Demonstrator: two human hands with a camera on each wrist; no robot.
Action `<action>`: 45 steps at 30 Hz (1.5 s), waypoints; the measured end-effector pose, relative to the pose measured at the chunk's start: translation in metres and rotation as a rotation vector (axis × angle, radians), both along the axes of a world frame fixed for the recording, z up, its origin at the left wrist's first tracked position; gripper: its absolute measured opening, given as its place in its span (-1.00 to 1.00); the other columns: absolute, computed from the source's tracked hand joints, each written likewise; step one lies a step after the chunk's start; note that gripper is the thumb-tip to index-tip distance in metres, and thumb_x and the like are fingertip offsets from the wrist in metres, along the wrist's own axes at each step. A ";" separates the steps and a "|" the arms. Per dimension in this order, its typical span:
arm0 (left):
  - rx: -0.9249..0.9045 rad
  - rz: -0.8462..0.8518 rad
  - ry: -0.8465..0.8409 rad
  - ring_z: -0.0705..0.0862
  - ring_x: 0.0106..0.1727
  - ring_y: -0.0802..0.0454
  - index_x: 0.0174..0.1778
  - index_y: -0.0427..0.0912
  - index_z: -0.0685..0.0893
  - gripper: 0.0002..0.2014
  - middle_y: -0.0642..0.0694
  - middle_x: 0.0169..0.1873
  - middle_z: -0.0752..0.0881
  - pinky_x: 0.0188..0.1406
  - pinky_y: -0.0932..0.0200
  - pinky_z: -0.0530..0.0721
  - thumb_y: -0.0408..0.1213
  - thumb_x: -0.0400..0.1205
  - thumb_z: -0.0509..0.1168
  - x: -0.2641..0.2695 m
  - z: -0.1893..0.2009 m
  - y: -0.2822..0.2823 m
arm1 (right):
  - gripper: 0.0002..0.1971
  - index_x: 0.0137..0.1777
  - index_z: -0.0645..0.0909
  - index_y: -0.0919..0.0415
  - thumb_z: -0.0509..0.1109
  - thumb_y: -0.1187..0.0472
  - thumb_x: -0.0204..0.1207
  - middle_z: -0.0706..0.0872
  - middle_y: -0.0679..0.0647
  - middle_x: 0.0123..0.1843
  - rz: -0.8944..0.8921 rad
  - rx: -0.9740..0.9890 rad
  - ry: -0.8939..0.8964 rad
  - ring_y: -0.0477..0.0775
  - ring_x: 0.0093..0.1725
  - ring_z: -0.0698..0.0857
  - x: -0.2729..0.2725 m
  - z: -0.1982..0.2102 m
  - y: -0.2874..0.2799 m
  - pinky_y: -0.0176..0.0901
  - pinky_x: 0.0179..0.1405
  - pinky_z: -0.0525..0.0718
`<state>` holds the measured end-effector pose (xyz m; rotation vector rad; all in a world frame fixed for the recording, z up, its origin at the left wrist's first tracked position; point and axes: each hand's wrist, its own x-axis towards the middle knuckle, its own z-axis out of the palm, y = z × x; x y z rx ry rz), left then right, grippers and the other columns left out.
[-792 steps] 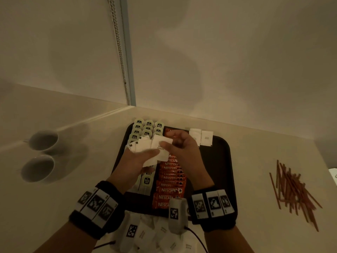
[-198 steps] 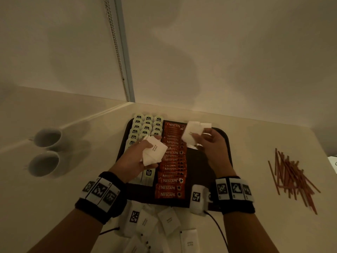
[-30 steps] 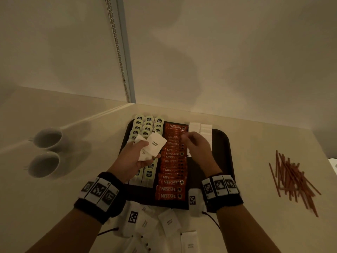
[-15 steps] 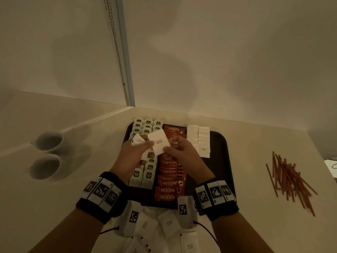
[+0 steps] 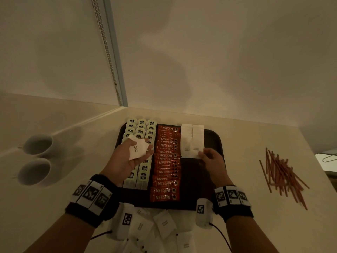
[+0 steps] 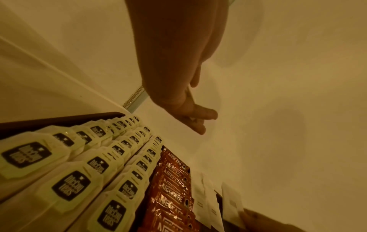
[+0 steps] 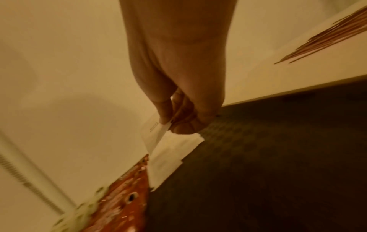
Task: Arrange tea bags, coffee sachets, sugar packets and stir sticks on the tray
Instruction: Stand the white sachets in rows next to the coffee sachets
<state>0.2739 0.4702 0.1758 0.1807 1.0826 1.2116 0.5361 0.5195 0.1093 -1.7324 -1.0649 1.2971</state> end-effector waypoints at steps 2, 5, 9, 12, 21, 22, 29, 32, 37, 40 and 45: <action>-0.010 -0.037 0.055 0.79 -0.13 -0.19 0.13 -0.28 0.63 -0.74 -0.22 -0.17 0.83 -0.37 0.11 0.80 -0.32 0.74 0.04 -0.001 -0.003 0.000 | -0.83 0.14 0.60 0.21 0.34 0.24 0.58 0.70 0.11 0.13 -0.037 -0.014 -0.199 0.10 0.12 0.68 0.019 -0.018 0.009 0.02 0.11 0.71; -0.005 -0.033 0.057 0.81 -0.18 -0.15 0.15 -0.26 0.63 -0.75 -0.17 -0.20 0.84 -0.46 0.18 0.76 -0.32 0.75 0.06 -0.002 -0.006 0.001 | -0.81 0.13 0.63 0.22 0.37 0.19 0.57 0.70 0.13 0.12 -0.024 -0.047 -0.377 0.15 0.16 0.66 0.031 -0.034 0.019 0.15 0.24 0.64; 0.006 -0.003 -0.015 0.81 -0.18 -0.24 0.18 -0.33 0.60 -0.75 -0.28 -0.17 0.82 -0.44 0.16 0.77 -0.32 0.74 0.07 -0.001 -0.005 0.001 | -0.78 0.14 0.64 0.26 0.39 0.19 0.56 0.70 0.17 0.14 -0.018 -0.067 -0.404 0.15 0.17 0.65 0.027 -0.040 0.027 0.09 0.25 0.63; 0.012 0.007 -0.064 0.76 -0.01 -0.33 0.31 -0.42 0.54 -0.66 -0.41 0.05 0.74 -0.36 0.09 0.80 -0.27 0.73 0.08 -0.002 -0.005 0.002 | -0.74 0.19 0.63 0.28 0.38 0.18 0.56 0.69 0.17 0.17 -0.009 -0.083 -0.434 0.16 0.21 0.62 0.022 -0.042 0.030 0.05 0.28 0.58; 0.040 -0.007 -0.188 0.80 -0.07 -0.33 0.47 -0.41 0.38 -0.56 -0.47 0.13 0.68 -0.31 0.05 0.81 -0.29 0.71 -0.01 -0.003 -0.005 0.002 | -0.78 0.02 0.61 0.37 0.39 0.18 0.55 0.70 0.25 0.01 -0.003 -0.076 -0.601 0.20 0.08 0.65 0.012 -0.047 0.037 -0.02 0.11 0.58; 0.042 -0.017 -0.185 0.80 -0.07 -0.32 0.46 -0.41 0.40 -0.58 -0.47 0.10 0.70 -0.32 0.06 0.80 -0.30 0.72 -0.01 -0.003 -0.004 0.002 | -0.77 0.01 0.60 0.37 0.39 0.17 0.55 0.69 0.24 -0.02 0.001 -0.080 -0.617 0.21 0.07 0.66 0.012 -0.048 0.037 -0.02 0.08 0.59; 0.047 -0.097 -0.029 0.80 -0.08 -0.28 0.19 -0.31 0.55 -0.78 -0.37 -0.04 0.79 -0.38 0.17 0.79 -0.34 0.75 0.06 -0.001 0.003 0.003 | -0.82 0.06 0.53 0.22 0.36 0.13 0.58 0.66 0.08 -0.01 0.071 0.102 -0.413 -0.02 -0.07 0.62 -0.024 -0.010 0.028 -0.30 -0.19 0.55; 0.025 -0.120 0.076 0.74 0.09 -0.33 0.20 -0.30 0.55 -0.80 -0.39 0.11 0.71 -0.47 0.22 0.75 -0.32 0.72 0.18 0.002 0.002 0.004 | -0.80 0.00 0.60 0.13 0.31 0.01 0.59 0.71 -0.01 -0.06 0.363 0.193 -0.072 -0.05 -0.07 0.70 -0.062 0.030 0.010 -0.26 -0.10 0.64; 0.069 -0.161 0.274 0.75 -0.04 -0.05 0.11 -0.18 0.63 -0.86 -0.22 0.02 0.74 -0.40 0.22 0.74 -0.27 0.67 0.27 0.005 0.005 0.003 | -0.87 0.01 0.62 0.17 0.41 0.15 0.53 0.71 0.19 0.02 0.532 0.236 0.125 0.10 0.03 0.73 -0.092 0.063 -0.006 -0.12 0.04 0.75; 0.079 -0.168 0.361 0.73 -0.10 0.01 0.05 -0.15 0.65 -0.90 -0.15 -0.07 0.75 -0.42 0.26 0.69 -0.33 0.65 0.31 0.005 0.004 0.001 | -0.88 -0.17 0.53 0.09 0.40 0.28 0.53 0.68 0.23 0.08 0.523 0.250 0.139 0.14 0.08 0.72 -0.095 0.065 -0.007 -0.08 0.00 0.77; 0.075 -0.227 0.376 0.72 -0.17 0.00 0.00 -0.19 0.67 -0.89 -0.13 -0.18 0.76 -0.45 0.28 0.67 -0.41 0.58 0.37 0.005 0.003 -0.005 | -0.87 0.01 0.63 0.14 0.36 0.36 0.55 0.68 -0.05 -0.01 0.526 0.357 -0.017 -0.14 -0.01 0.68 -0.091 0.069 0.002 -0.42 -0.18 0.67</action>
